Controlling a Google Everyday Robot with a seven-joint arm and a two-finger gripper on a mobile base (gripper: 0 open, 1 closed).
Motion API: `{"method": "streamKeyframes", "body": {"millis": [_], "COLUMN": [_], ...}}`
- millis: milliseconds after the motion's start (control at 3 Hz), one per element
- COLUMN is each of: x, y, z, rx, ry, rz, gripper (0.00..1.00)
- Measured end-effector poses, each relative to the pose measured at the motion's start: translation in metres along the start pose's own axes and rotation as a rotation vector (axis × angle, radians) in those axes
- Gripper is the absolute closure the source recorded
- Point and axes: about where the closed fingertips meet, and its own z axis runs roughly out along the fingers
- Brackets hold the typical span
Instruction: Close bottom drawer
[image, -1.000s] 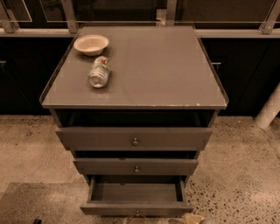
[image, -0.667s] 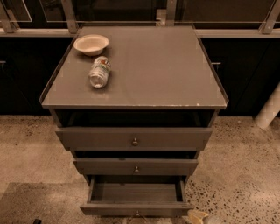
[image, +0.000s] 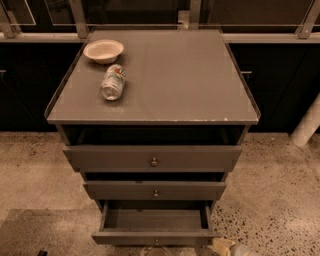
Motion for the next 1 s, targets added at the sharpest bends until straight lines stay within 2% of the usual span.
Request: {"method": "streamKeyframes", "body": {"millis": [667, 1000], "x": [-0.017, -0.033], "y": [0.011, 0.017], "z": [0.060, 0.072], "rx": [-0.133, -0.163], "ry": [0.026, 0.014], "rz": [-0.028, -0.060], "gripper": [1.00, 1.00]}}
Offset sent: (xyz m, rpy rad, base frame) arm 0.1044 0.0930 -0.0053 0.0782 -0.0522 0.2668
